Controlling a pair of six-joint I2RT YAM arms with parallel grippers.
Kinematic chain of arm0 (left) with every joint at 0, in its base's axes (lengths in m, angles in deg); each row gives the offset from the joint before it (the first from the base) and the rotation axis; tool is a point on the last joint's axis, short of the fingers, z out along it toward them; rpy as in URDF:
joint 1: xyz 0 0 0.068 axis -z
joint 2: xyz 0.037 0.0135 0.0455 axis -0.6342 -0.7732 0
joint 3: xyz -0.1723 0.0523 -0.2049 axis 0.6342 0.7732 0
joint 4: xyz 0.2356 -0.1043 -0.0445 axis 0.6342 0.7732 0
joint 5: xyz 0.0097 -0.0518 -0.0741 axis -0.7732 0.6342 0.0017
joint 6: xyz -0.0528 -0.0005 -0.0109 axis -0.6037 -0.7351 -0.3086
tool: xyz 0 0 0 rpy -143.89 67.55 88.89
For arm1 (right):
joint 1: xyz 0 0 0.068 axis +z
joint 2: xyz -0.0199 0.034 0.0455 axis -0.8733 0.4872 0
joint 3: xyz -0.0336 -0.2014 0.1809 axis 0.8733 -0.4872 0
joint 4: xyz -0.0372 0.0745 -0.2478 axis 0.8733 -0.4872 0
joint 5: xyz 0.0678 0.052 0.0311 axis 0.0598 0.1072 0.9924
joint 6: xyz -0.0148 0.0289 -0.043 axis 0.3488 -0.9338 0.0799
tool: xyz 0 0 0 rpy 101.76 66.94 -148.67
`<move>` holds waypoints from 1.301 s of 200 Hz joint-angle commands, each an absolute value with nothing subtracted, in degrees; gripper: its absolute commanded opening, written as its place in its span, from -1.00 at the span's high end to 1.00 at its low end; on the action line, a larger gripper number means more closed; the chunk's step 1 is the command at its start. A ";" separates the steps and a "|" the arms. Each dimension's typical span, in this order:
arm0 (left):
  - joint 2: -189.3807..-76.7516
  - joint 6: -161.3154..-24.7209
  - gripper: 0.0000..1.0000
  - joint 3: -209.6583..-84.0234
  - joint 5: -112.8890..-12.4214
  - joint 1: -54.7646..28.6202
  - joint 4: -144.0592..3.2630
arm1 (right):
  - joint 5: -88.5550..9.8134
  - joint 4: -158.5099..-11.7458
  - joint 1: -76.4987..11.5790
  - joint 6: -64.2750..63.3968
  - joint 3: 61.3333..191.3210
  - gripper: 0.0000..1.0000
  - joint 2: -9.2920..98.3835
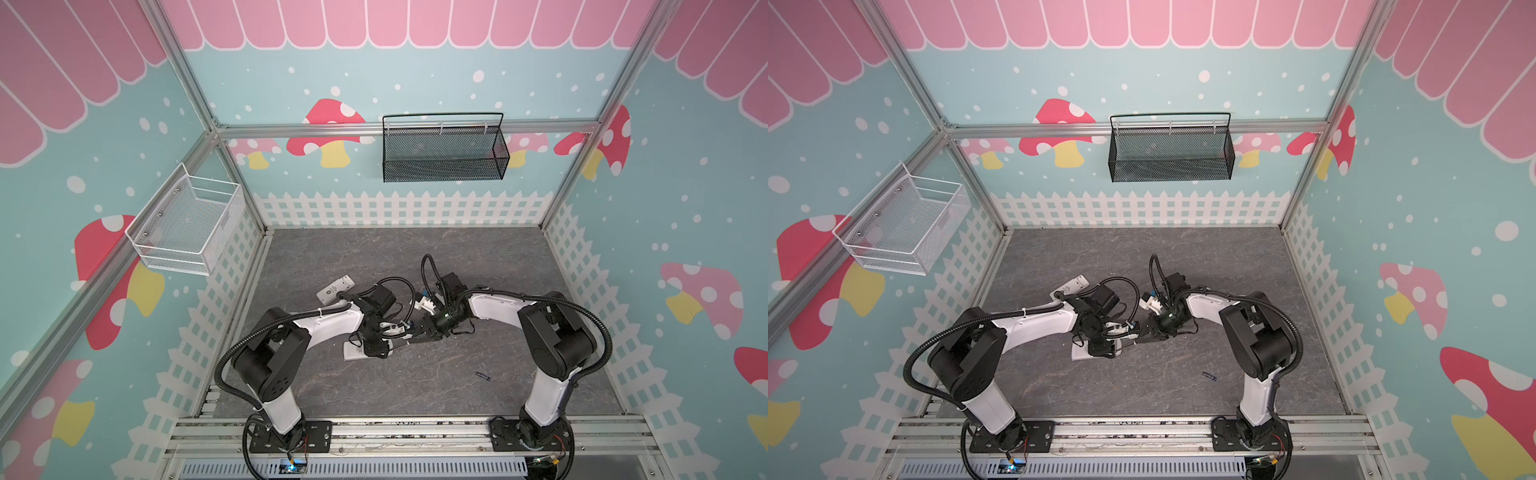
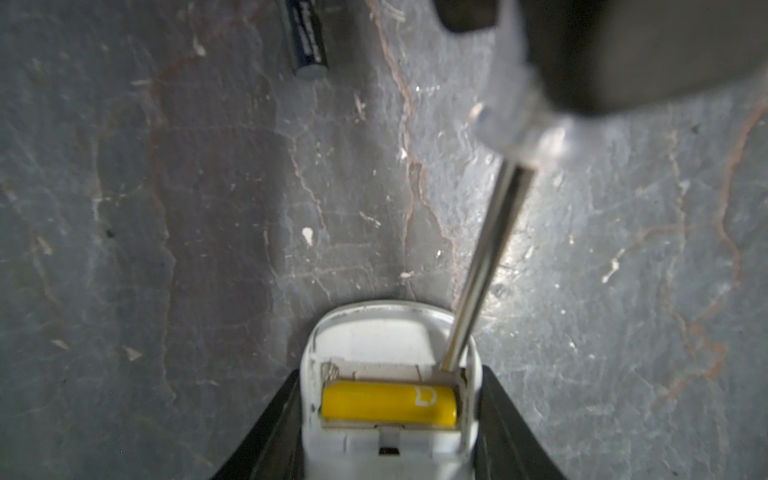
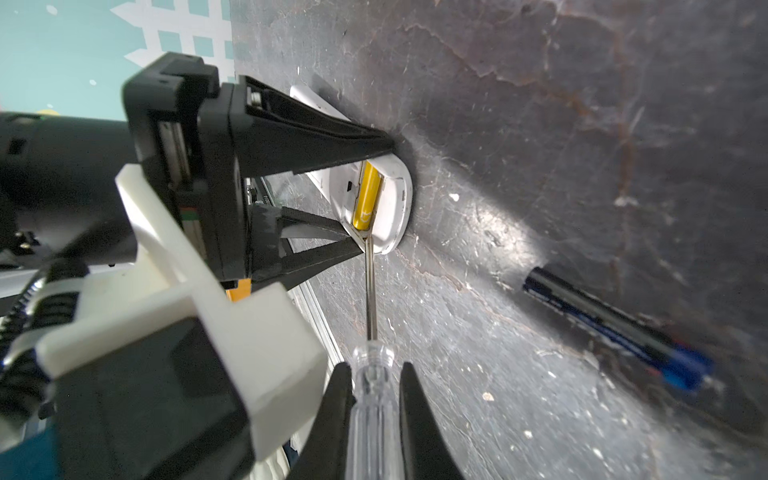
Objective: Unload the batteries from the remote control
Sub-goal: 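Lever the yellow battery up out of the remote with the right gripper's screwdriver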
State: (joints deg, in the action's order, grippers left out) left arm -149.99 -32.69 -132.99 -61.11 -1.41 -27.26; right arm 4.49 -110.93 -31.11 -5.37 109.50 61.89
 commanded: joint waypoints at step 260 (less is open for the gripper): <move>-148.84 -32.21 0.21 -131.47 -61.04 -0.43 -29.54 | 14.41 -44.46 -31.53 -42.71 89.42 1.00 66.02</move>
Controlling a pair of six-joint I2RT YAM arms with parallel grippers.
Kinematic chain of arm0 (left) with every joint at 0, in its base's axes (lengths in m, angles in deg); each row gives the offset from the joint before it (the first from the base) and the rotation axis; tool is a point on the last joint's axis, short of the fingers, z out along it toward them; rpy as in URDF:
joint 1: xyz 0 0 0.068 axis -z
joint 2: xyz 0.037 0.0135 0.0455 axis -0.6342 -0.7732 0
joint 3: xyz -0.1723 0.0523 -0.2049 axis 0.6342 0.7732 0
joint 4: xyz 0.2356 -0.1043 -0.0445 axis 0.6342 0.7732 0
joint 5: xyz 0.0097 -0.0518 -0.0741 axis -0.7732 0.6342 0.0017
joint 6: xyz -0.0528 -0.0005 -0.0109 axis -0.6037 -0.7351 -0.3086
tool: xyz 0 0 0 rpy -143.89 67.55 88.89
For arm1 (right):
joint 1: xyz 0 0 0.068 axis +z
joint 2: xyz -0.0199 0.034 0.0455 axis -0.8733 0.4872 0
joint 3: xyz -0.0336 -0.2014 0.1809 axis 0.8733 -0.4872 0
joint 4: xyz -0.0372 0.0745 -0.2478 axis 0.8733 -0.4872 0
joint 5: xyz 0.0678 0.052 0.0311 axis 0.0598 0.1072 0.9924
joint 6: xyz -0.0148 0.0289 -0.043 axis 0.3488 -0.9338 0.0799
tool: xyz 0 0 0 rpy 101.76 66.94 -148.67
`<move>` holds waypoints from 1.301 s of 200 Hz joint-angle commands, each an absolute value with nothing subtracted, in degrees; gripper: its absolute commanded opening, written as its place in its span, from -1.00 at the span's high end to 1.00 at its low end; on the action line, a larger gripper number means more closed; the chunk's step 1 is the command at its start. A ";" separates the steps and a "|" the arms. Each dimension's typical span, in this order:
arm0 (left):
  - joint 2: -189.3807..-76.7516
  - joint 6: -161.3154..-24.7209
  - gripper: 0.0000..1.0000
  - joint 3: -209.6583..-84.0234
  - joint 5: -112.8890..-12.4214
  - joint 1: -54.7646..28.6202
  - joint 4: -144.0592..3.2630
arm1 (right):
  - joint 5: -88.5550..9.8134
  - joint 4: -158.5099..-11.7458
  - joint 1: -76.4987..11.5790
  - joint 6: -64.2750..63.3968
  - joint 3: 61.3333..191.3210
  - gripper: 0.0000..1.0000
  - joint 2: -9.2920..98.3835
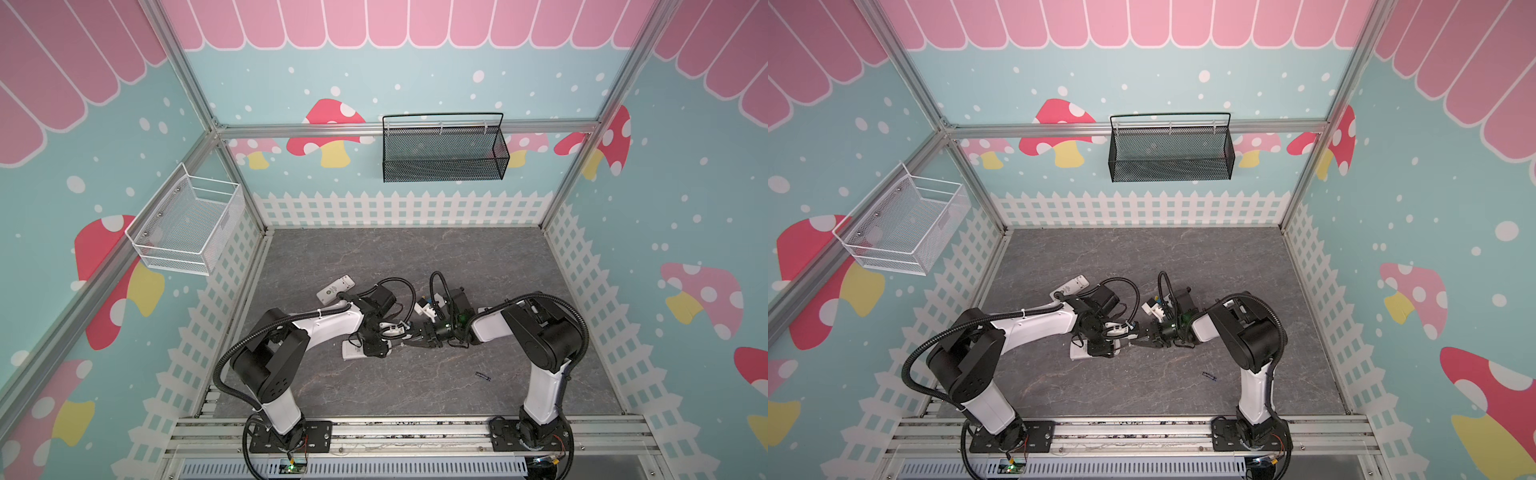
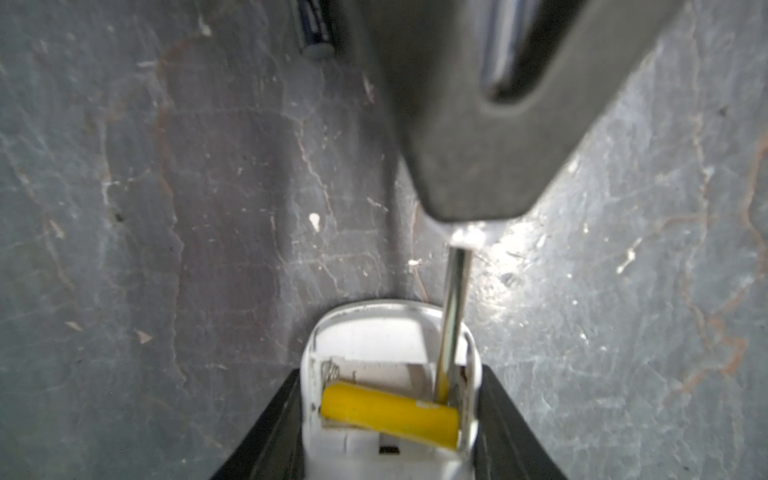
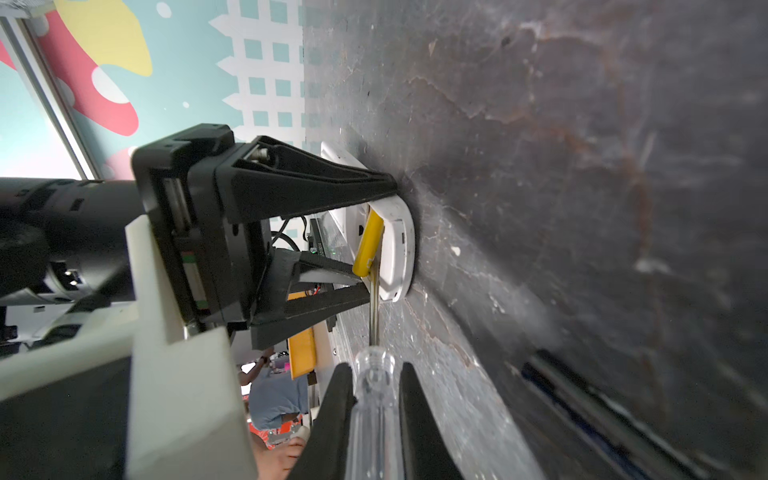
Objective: Unload the batteries from the remote control
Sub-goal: 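Lever the yellow battery up out of the remote with the right gripper's screwdriver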
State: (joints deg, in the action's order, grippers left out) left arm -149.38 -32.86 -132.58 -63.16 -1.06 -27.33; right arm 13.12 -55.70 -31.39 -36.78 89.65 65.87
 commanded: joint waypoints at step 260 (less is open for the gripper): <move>-145.84 -34.84 -0.02 -137.70 -63.69 -3.03 -24.41 | 12.70 -47.82 -33.49 -39.31 87.79 1.00 67.49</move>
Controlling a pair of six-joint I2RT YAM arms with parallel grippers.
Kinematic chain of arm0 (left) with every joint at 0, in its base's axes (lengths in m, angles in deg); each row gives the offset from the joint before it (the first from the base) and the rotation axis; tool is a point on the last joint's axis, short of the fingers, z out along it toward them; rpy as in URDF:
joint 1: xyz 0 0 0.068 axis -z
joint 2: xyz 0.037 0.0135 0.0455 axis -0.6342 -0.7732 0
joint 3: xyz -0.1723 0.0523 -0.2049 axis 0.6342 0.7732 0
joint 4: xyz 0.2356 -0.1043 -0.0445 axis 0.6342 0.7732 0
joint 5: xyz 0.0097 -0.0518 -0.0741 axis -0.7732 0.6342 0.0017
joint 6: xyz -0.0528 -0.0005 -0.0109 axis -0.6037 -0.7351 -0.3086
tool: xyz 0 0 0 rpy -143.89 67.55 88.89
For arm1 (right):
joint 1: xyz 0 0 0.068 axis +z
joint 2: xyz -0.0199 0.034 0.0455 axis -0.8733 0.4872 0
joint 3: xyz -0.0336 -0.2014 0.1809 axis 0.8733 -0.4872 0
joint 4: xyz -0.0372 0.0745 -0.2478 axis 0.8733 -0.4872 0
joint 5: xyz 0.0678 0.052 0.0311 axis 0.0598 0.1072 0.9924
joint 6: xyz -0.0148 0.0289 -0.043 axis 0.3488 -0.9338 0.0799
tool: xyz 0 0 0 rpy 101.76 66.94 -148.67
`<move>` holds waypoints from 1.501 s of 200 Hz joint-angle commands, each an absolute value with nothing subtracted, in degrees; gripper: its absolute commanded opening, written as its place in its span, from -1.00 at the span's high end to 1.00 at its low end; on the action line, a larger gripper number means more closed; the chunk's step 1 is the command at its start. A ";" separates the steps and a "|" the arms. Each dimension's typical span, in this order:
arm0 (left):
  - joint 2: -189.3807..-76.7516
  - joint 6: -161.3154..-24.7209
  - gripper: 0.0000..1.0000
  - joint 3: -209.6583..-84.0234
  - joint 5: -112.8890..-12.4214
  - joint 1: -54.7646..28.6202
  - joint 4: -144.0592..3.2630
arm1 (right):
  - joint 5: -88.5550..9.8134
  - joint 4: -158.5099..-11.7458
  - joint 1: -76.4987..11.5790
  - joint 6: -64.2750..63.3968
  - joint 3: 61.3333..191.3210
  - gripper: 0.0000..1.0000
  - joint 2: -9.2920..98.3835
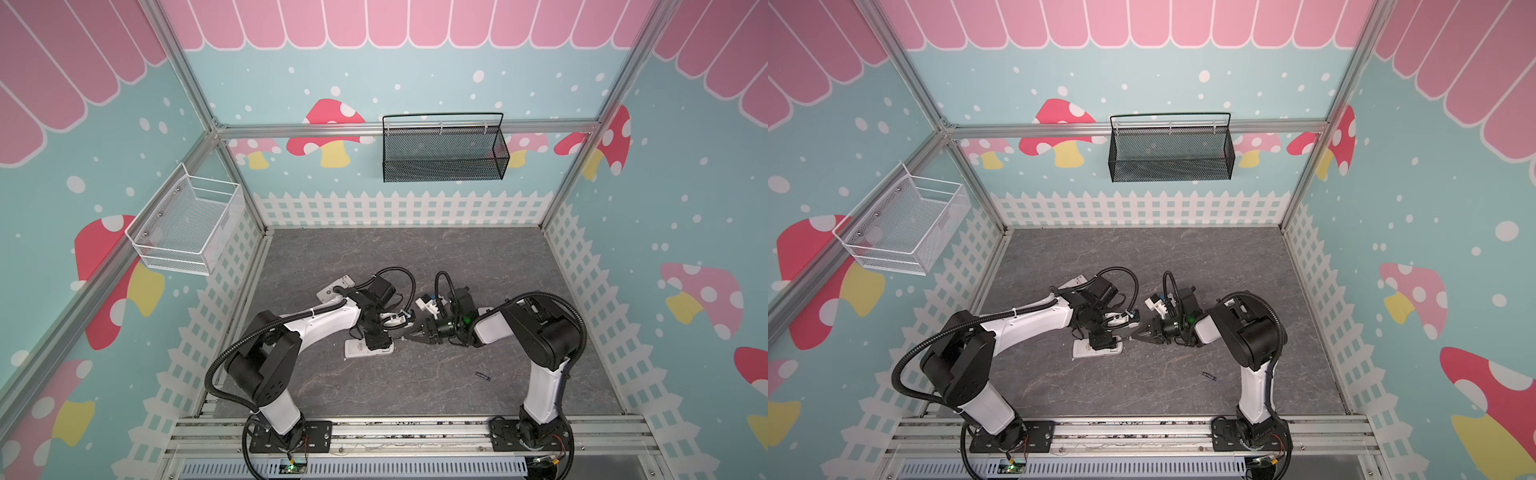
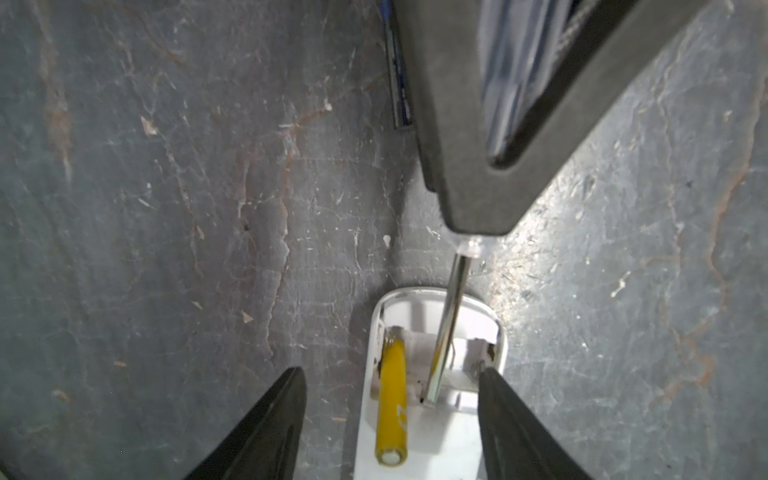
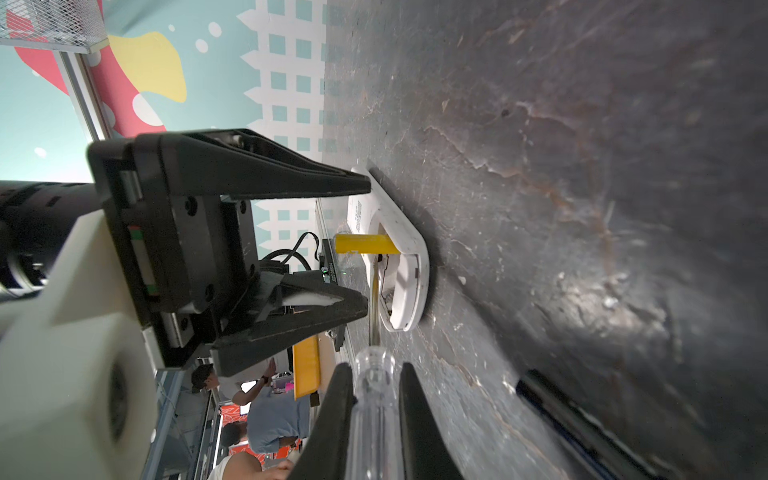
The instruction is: Unload the batteries from the remote control
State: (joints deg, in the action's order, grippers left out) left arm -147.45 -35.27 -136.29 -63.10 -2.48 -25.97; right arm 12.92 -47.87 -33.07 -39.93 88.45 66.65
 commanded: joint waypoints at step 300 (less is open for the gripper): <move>-160.07 -48.47 0.63 -155.48 -57.25 -4.38 -19.88 | -4.31 -74.55 -52.27 -20.55 77.74 1.00 38.26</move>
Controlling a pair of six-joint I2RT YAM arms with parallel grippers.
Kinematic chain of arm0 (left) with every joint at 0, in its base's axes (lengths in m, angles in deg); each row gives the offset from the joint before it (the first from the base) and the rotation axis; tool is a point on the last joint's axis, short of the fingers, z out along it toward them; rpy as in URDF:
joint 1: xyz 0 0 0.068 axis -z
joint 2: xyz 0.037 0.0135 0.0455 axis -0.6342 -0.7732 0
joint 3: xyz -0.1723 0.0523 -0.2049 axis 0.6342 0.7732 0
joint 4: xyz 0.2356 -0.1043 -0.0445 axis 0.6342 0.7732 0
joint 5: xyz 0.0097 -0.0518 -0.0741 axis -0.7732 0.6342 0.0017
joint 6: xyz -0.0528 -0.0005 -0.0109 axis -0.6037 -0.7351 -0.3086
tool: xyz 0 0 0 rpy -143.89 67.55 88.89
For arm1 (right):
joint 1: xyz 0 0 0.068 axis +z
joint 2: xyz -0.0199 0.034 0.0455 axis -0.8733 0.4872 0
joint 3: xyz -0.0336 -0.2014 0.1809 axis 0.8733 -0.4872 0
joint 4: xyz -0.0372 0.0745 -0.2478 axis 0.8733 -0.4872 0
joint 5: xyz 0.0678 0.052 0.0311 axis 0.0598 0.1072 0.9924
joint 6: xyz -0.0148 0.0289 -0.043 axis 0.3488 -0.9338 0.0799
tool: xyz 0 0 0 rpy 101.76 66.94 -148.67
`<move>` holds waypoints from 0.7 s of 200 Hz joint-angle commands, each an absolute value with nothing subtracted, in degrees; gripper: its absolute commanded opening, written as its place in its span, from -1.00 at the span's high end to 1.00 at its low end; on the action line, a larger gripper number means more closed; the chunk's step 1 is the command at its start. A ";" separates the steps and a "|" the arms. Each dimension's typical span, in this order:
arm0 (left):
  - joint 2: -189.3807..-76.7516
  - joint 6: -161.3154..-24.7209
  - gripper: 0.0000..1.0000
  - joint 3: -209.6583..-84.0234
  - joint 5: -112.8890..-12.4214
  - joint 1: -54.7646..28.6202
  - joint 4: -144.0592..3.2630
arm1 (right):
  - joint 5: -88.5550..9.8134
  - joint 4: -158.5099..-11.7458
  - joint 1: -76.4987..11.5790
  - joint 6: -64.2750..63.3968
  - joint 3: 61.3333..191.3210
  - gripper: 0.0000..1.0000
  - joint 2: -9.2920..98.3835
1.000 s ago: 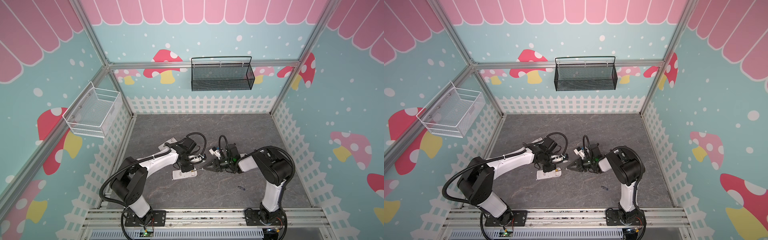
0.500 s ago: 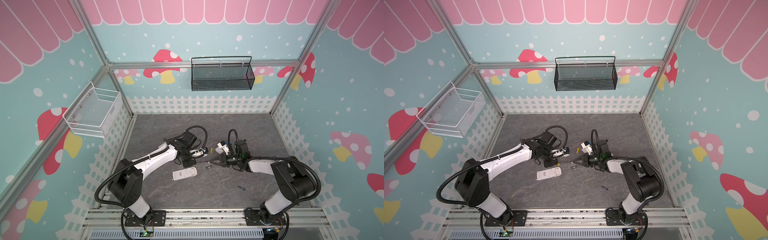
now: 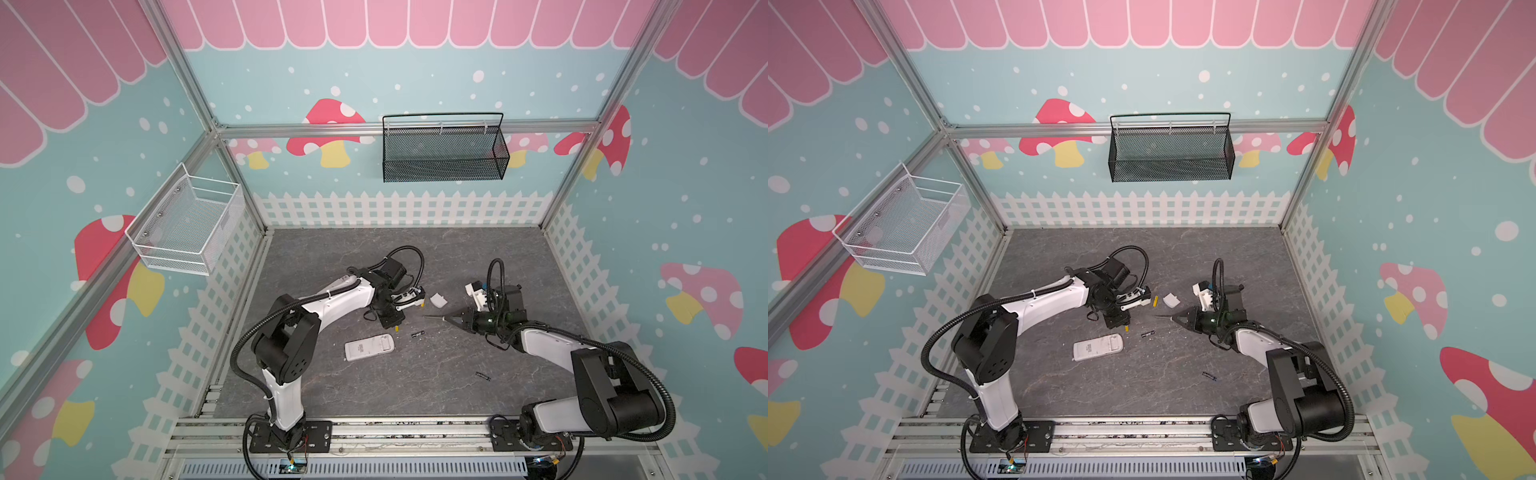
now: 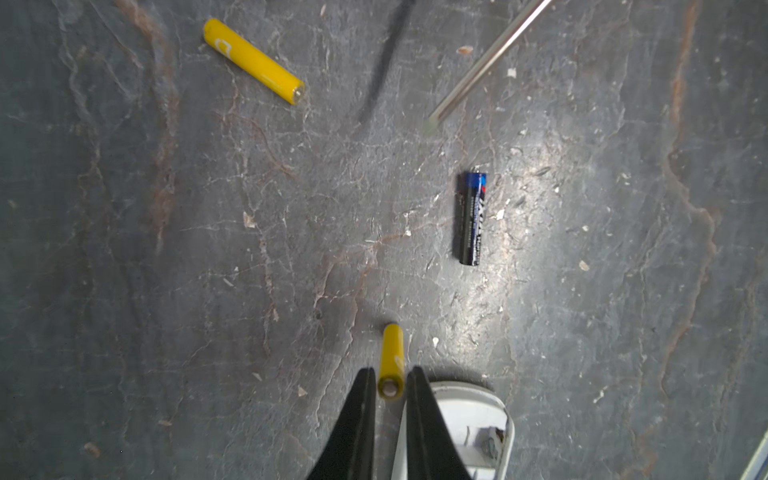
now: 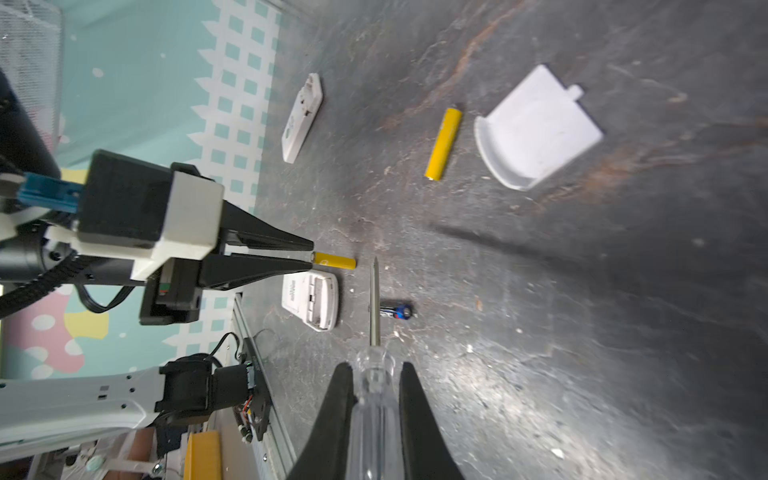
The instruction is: Unload the batteries from the remote control
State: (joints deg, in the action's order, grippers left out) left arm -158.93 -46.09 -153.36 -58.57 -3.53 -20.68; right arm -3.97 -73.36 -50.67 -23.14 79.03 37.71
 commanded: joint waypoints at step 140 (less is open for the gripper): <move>-150.69 -49.74 -0.09 -145.59 -62.60 -6.67 -27.47 | -7.57 -71.14 -53.47 -18.00 75.12 0.90 40.41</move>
